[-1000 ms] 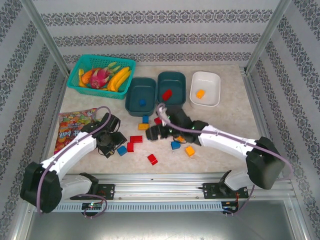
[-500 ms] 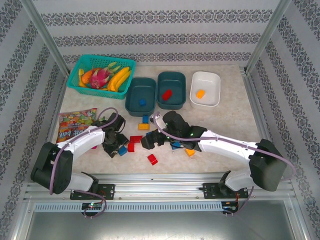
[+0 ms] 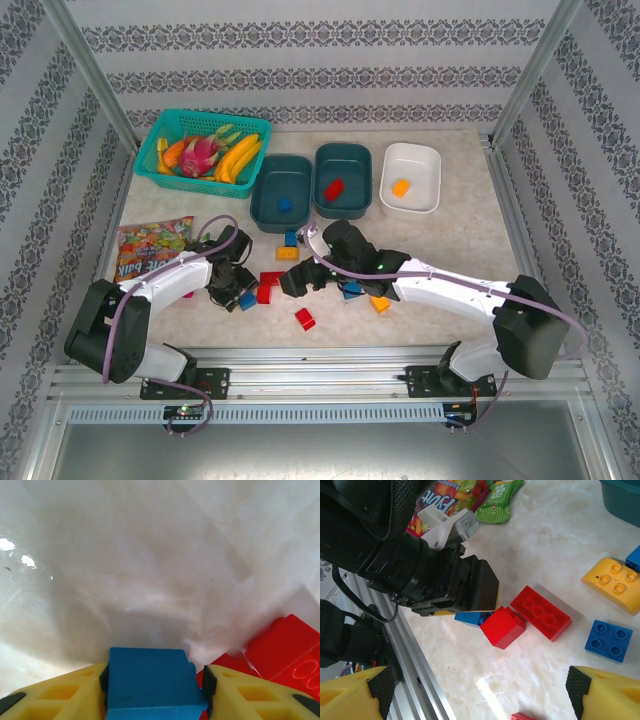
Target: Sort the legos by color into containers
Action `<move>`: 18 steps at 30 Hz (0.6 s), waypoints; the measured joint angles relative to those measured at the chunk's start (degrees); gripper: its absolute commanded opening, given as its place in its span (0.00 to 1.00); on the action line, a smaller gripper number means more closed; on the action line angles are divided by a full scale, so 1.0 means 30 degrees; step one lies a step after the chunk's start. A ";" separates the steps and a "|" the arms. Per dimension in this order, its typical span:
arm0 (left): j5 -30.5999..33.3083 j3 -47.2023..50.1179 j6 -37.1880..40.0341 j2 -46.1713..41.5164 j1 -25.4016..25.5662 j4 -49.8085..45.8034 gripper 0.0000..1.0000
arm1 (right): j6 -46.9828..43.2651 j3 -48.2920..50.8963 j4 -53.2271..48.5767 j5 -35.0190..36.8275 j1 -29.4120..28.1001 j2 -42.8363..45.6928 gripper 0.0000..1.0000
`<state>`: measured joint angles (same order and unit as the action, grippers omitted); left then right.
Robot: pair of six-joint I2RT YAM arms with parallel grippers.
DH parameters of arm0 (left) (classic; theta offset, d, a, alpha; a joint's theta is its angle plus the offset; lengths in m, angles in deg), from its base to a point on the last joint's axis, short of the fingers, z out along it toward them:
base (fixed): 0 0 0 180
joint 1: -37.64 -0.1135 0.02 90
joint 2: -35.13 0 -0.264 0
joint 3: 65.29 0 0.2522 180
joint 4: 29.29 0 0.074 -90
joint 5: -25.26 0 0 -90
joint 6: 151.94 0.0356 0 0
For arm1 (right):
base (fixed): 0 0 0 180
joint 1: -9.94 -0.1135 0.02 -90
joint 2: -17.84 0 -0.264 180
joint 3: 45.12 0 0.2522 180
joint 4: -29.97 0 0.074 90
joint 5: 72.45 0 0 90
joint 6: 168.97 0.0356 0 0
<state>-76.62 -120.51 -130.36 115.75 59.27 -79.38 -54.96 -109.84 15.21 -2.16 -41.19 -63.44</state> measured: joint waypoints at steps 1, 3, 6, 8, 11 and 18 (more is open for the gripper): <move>-0.0022 0.0036 0.0058 0.0007 0.0007 -0.0007 0.63 | 0.0000 0.0000 0.0000 0.0000 0.0007 -0.0007 0.91; -0.0044 0.0138 0.0080 0.0007 0.0007 -0.0022 0.64 | 0.0000 -0.0051 0.0000 0.0000 0.0007 -0.0131 0.91; -0.0189 0.0240 0.0095 0.0044 0.0029 -0.0022 0.60 | 0.0015 -0.0146 -0.0007 0.0000 0.0015 -0.0306 0.90; -0.0277 0.0240 0.0160 0.0204 0.0066 -0.0007 0.57 | 0.0029 -0.0204 0.0000 0.0007 0.0102 -0.0357 0.90; -0.0248 0.0240 0.0233 0.0379 0.0138 -0.0080 0.50 | 0.0080 -0.0277 0.0000 0.0007 0.0138 -0.0430 0.90; -0.0051 0.0197 0.0481 0.0102 0.0168 -0.0168 0.33 | 0.0233 -0.0284 0.0000 0.0022 0.0131 -0.0481 0.90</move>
<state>-76.78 -119.92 -128.92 116.06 59.77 -79.89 -54.26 -110.70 15.21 -2.09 -40.80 -64.88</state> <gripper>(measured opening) 0.418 0.896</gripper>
